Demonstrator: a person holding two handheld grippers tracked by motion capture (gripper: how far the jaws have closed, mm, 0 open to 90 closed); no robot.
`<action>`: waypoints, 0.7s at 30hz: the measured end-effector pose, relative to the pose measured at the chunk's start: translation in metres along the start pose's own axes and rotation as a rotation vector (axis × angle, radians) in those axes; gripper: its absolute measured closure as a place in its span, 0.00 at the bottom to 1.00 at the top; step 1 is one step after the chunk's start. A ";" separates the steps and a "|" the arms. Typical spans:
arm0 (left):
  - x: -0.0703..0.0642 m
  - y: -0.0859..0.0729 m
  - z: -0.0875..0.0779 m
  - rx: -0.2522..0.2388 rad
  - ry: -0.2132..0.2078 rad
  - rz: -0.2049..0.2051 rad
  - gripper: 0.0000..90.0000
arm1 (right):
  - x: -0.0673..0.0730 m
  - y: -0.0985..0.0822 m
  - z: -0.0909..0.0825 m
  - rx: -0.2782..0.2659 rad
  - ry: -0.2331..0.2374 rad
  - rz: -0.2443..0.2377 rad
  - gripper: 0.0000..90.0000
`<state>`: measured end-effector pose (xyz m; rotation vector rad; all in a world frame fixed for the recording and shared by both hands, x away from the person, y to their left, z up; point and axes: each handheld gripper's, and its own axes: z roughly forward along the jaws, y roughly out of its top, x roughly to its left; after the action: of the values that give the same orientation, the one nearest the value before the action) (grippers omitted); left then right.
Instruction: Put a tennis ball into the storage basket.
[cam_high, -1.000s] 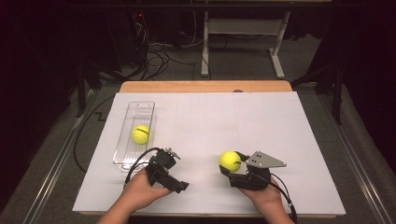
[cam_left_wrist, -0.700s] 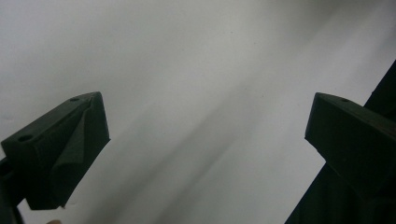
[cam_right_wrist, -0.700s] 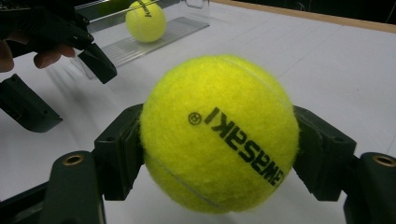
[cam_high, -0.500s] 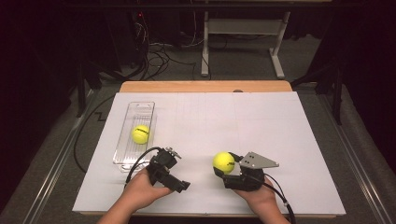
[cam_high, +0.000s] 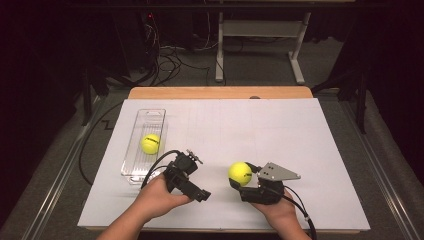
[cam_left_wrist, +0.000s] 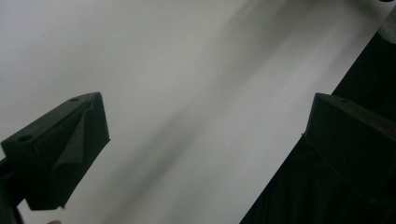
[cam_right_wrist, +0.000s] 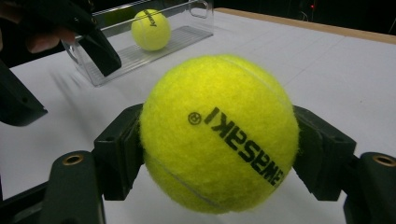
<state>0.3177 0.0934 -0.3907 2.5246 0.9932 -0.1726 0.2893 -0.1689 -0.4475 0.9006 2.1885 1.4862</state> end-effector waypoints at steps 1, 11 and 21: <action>-0.001 0.001 -0.001 0.008 0.003 0.002 0.01 | 0.000 0.000 0.000 0.000 0.001 -0.001 0.31; 0.011 0.011 -0.012 0.042 0.002 -0.045 0.01 | 0.001 0.001 -0.002 -0.016 0.007 -0.011 0.31; 0.010 0.020 -0.023 0.081 -0.012 -0.063 0.01 | 0.002 0.001 -0.001 -0.016 0.018 -0.027 0.31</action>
<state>0.3374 0.0963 -0.3652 2.5634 1.0815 -0.2512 0.2876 -0.1673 -0.4459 0.8522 2.1901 1.5026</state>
